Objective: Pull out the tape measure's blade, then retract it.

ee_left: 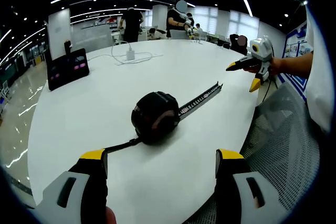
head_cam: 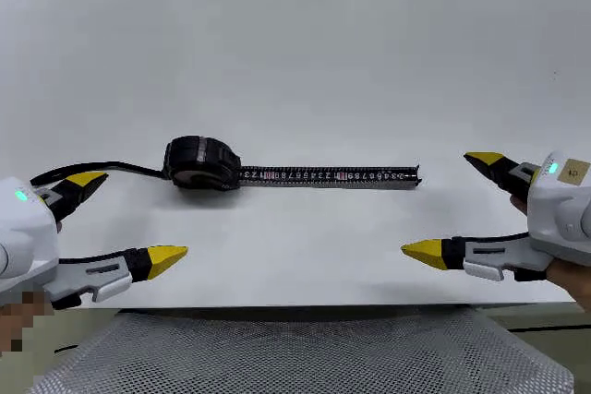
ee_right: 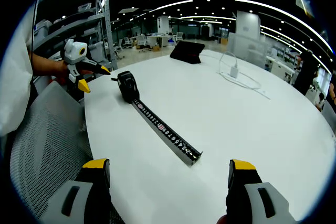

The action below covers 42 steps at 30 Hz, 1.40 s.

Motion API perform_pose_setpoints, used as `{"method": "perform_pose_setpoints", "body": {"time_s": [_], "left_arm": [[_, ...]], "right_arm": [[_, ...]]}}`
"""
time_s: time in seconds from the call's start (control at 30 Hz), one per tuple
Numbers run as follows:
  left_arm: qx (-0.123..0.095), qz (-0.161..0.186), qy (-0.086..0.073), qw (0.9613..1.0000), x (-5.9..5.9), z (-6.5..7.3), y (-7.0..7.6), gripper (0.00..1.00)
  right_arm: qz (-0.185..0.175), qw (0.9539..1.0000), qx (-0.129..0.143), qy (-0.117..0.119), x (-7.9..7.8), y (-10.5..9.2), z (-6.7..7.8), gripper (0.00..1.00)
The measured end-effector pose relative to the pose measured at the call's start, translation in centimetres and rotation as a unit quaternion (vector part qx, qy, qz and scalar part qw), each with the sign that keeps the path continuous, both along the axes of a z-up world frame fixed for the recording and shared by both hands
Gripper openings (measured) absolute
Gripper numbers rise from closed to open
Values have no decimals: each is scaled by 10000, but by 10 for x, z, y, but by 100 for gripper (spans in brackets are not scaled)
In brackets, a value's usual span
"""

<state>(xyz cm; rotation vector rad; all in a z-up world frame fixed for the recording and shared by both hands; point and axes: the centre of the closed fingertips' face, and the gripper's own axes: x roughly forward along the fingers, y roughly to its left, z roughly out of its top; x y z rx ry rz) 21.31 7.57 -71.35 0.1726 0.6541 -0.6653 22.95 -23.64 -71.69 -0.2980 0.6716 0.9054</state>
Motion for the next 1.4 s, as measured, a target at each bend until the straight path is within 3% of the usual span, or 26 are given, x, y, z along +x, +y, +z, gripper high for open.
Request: {"method": "perform_pose_setpoints", "body": {"time_s": [0.53, 0.6, 0.7, 0.93, 1.4], "left_arm": [[-16, 257, -83, 9996, -13, -4, 2, 91], [-125, 324, -55, 9994, -13, -4, 1, 92], [-94, 301, -10, 9995, -17, -7, 2, 93], [-107, 374, -49, 9992, -16, -7, 4, 96], [-89, 334, -68, 9994, -14, -5, 3, 94]], "right_arm": [[-196, 9997, 127, 70, -21, 2, -12, 99], [-210, 9996, 155, 105, -23, 2, -12, 99], [-223, 9996, 143, 133, -25, 1, -16, 99], [-253, 9995, 152, 151, -28, -1, -18, 99], [-200, 9996, 152, 126, -25, 1, -17, 99]]}}
